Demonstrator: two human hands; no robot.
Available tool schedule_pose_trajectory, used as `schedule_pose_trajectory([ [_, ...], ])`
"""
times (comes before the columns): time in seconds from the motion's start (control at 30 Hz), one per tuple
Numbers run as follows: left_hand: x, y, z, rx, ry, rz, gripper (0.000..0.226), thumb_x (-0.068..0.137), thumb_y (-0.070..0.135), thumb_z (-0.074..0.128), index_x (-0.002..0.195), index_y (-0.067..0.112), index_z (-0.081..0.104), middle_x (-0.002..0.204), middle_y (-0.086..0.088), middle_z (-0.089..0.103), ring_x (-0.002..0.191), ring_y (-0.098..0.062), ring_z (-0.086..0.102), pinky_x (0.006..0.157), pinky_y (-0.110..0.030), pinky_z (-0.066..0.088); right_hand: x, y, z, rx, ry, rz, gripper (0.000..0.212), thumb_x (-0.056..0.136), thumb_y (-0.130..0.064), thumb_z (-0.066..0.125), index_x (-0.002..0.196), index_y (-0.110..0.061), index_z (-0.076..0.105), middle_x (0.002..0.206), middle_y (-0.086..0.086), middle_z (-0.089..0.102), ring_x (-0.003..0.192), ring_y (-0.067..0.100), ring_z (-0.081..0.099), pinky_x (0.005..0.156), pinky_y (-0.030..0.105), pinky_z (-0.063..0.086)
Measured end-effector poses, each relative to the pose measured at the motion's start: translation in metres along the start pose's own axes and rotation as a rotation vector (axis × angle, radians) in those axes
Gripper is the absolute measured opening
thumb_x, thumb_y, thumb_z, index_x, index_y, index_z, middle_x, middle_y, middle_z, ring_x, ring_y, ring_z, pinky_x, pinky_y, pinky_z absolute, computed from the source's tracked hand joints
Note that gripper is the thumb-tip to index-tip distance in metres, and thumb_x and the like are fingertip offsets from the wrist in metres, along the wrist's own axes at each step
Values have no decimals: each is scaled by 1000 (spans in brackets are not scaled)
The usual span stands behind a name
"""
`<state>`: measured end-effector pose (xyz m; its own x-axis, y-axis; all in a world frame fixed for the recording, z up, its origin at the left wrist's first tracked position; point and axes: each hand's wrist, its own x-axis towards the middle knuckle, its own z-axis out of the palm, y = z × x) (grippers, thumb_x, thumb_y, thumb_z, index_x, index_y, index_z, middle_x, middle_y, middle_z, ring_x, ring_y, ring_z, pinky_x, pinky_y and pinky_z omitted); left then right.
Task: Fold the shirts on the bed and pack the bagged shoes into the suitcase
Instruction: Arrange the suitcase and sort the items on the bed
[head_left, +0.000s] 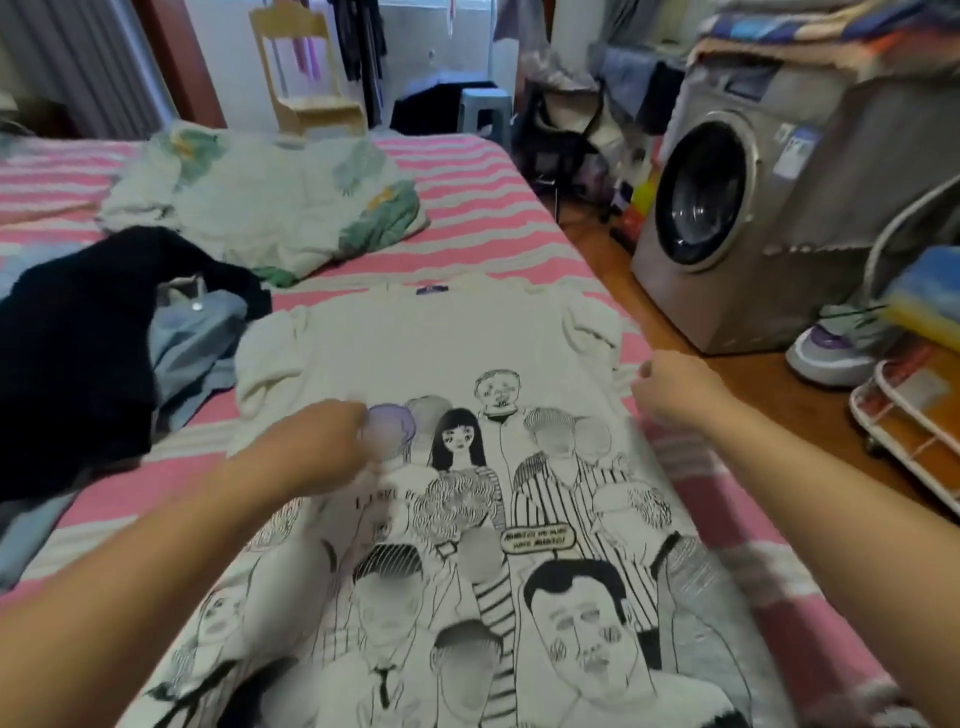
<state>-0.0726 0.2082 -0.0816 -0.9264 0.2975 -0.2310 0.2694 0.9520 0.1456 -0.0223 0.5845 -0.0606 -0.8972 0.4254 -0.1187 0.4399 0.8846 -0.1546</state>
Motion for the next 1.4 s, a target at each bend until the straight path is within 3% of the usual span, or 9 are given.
schedule_pose_trajectory([
  [0.23,192,93,39,-5,91,354,70,95,57,32,156,23,29,158,2,33,146,-26,33,116,-40,33,147,-22,29,80,9,71,85,78,-68,63,145,-19,42,142,15,44,132,38,40,107,44,37],
  [0.47,240,116,92,-59,186,337,57,105,55,8,160,44,-1,170,6,-5,156,-18,-11,126,-41,-7,195,-6,0,976,-187,292,14,95,-10,66,99,3,64,76,14,67,54,21,62,47,25,50],
  [0.6,244,116,96,-70,194,354,58,103,58,5,159,45,-1,170,8,-5,156,-16,-12,126,-39,-7,211,-2,-18,1054,-403,99,17,100,-14,60,116,-11,65,107,10,76,96,24,73,84,39,58],
  [0.73,242,116,95,-69,192,343,61,99,60,0,159,46,-2,170,9,-5,156,-15,-12,126,-39,-7,226,16,-32,797,-576,164,35,93,-23,71,126,-17,65,106,3,75,87,13,68,71,28,53],
  [0.87,242,117,94,-61,196,338,70,91,63,-9,159,45,-1,170,8,-3,156,-17,-9,126,-39,-6,227,49,-64,438,-686,307,86,65,-36,92,137,-9,56,132,6,62,121,24,58,102,37,46],
  [0.93,240,117,93,-61,197,333,74,89,64,-12,159,45,-1,170,7,-2,156,-17,-9,126,-39,-5,218,54,-71,390,-625,349,74,70,-34,90,129,-6,54,137,9,54,124,27,52,109,39,42],
  [1.13,239,120,91,-28,162,326,76,88,69,-13,159,44,-3,170,6,-4,156,-18,-11,126,-39,-7,200,58,-37,1045,-370,492,31,92,-5,68,120,-2,55,108,21,71,97,35,69,86,49,58],
  [1.3,246,128,71,-34,-11,294,58,106,54,17,161,40,5,171,-2,-3,157,-26,-7,126,-45,0,195,38,-45,742,-158,446,27,93,-6,65,118,-3,56,103,17,61,82,25,62,65,33,55],
  [1.4,237,136,29,-541,-116,215,42,103,37,49,142,22,47,147,-4,45,142,-29,41,108,-34,36,179,-26,-78,961,-261,272,8,96,0,58,101,-6,55,87,13,59,65,17,59,55,23,49],
])
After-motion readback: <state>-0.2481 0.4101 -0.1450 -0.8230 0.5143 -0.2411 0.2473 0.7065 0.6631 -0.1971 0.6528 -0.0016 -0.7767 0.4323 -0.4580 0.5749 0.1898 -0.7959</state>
